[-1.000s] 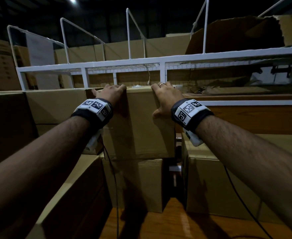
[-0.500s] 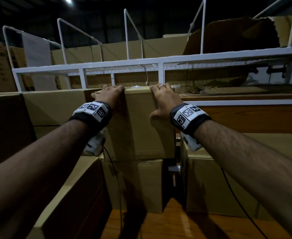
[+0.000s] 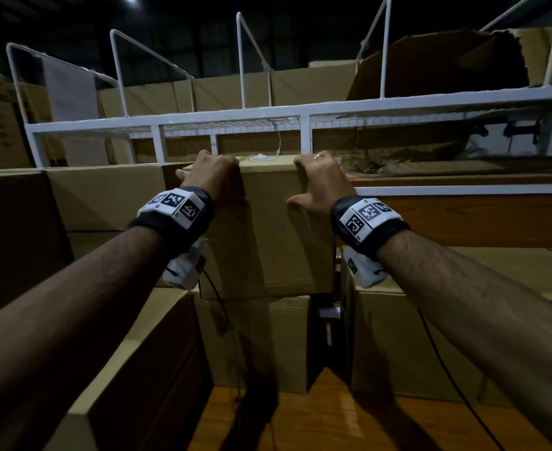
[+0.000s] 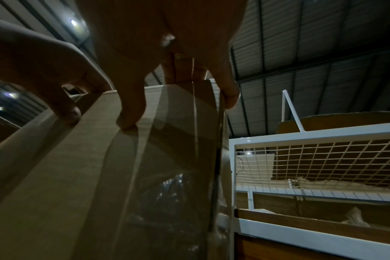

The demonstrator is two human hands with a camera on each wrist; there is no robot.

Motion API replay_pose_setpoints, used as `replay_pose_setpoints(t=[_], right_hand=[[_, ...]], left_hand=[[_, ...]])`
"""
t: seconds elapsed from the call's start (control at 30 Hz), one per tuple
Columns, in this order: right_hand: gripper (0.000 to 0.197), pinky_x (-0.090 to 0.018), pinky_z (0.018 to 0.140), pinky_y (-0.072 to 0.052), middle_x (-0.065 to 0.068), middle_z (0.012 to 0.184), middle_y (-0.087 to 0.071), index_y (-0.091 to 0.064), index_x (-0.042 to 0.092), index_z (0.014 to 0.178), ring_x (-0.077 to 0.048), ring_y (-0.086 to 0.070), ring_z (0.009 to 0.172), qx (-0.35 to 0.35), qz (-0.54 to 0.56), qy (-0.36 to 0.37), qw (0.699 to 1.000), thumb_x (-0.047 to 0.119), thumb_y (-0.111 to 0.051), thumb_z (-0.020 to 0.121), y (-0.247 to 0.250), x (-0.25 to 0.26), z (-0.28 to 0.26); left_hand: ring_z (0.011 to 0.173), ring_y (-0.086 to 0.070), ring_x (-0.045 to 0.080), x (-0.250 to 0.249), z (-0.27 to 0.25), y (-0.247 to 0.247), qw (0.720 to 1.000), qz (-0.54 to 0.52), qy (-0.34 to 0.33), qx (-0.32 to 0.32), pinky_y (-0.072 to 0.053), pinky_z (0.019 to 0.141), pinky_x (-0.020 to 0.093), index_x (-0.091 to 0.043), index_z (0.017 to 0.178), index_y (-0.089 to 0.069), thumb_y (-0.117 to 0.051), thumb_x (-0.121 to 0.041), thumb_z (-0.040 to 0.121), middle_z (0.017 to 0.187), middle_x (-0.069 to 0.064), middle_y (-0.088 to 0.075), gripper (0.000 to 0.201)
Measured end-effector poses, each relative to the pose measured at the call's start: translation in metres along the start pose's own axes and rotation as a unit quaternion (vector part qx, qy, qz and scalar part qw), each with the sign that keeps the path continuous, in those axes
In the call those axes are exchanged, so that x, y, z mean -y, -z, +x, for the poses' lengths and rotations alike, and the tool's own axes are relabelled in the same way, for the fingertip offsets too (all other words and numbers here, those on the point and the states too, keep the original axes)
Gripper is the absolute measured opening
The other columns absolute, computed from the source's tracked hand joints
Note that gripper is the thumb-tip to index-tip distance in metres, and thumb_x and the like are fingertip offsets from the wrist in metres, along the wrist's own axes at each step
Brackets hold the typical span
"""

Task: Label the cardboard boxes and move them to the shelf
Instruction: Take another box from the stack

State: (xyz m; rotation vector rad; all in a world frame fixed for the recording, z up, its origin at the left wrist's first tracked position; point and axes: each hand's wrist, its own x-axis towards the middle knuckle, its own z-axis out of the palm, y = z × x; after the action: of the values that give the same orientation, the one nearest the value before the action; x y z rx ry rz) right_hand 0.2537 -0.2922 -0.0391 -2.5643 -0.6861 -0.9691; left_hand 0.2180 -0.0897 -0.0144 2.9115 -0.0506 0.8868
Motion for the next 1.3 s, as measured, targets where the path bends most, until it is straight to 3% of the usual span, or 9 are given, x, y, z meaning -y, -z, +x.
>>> replay_pose_setpoints(t=[0.13,0.3,0.43,0.63,0.87,1.0,1.2,1.3], right_hand=[[0.068,-0.040,0.100,-0.043,-0.016,0.126,-0.053,-0.052,0.009,0.127,-0.028,-0.047,0.120,-0.007,0.014,-0.002,1.000,0.034,-0.082,0.071,0.005,0.002,-0.001],[0.064,-0.036,0.097,-0.041,-0.014,0.122,-0.057,-0.055,0.008,0.125,-0.026,-0.046,0.119,0.000,0.004,0.012,1.000,0.034,-0.081,0.073,0.015,0.001,-0.001],[0.077,-0.038,0.104,-0.035,-0.010,0.133,-0.052,-0.047,0.015,0.135,-0.026,-0.038,0.126,0.023,-0.010,0.022,0.999,0.038,-0.082,0.070,0.015,-0.003,-0.003],[0.089,-0.044,0.101,-0.038,-0.009,0.138,-0.046,-0.039,0.020,0.140,-0.027,-0.036,0.128,0.042,-0.004,0.030,0.999,0.043,-0.083,0.066,0.011,-0.009,0.001],[0.096,-0.046,0.100,-0.040,-0.008,0.137,-0.046,-0.039,0.018,0.138,-0.028,-0.036,0.127,0.040,-0.028,0.020,0.999,0.051,-0.084,0.060,0.007,-0.006,0.000],[0.094,-0.041,0.102,-0.038,-0.011,0.135,-0.047,-0.040,0.012,0.138,-0.027,-0.036,0.128,0.032,-0.021,0.021,0.999,0.048,-0.084,0.063,0.008,-0.005,-0.005],[0.086,-0.053,0.105,-0.033,-0.010,0.132,-0.049,-0.046,0.014,0.134,-0.026,-0.037,0.126,0.012,0.000,0.004,1.000,0.049,-0.082,0.065,0.010,0.002,-0.007],[0.083,-0.053,0.103,-0.034,-0.010,0.132,-0.049,-0.047,0.013,0.133,-0.026,-0.037,0.126,0.009,0.006,-0.003,1.000,0.047,-0.082,0.066,0.011,0.003,-0.008]], left_hand=[[0.122,-0.037,0.036,0.001,-0.006,0.004,1.000,-0.009,-0.005,-0.009,-0.034,0.099,0.062,-0.013,0.129,-0.055,-0.076,-0.027,0.078,0.126,0.018,-0.053,0.057],[0.123,-0.037,0.035,0.006,-0.004,0.009,1.000,0.000,-0.005,0.002,-0.035,0.099,0.062,-0.019,0.129,-0.054,-0.078,-0.031,0.076,0.126,0.013,-0.054,0.059],[0.127,-0.034,0.033,0.018,-0.006,0.005,1.000,0.015,-0.010,0.004,-0.035,0.101,0.061,-0.022,0.140,-0.042,-0.080,-0.029,0.075,0.136,0.011,-0.048,0.076],[0.133,-0.030,0.031,0.022,-0.011,0.006,1.000,-0.010,-0.022,0.004,-0.029,0.107,0.046,-0.018,0.143,-0.039,-0.083,-0.035,0.068,0.144,0.010,-0.042,0.089],[0.133,-0.026,0.032,0.014,-0.012,-0.004,1.000,-0.015,-0.007,-0.003,-0.033,0.103,0.061,-0.023,0.142,-0.037,-0.085,-0.044,0.060,0.145,0.006,-0.039,0.097],[0.133,-0.027,0.032,0.013,-0.012,-0.006,1.000,-0.017,-0.014,-0.008,-0.033,0.102,0.060,-0.022,0.141,-0.038,-0.084,-0.047,0.059,0.145,0.007,-0.040,0.097],[0.134,-0.025,0.031,0.008,-0.016,-0.004,0.999,-0.030,-0.014,-0.015,-0.032,0.103,0.061,-0.020,0.141,-0.038,-0.084,-0.042,0.063,0.145,0.008,-0.039,0.093],[0.133,-0.026,0.031,0.007,-0.019,-0.002,0.999,-0.035,-0.020,-0.019,-0.032,0.103,0.061,-0.019,0.140,-0.039,-0.083,-0.041,0.063,0.145,0.008,-0.040,0.091]])
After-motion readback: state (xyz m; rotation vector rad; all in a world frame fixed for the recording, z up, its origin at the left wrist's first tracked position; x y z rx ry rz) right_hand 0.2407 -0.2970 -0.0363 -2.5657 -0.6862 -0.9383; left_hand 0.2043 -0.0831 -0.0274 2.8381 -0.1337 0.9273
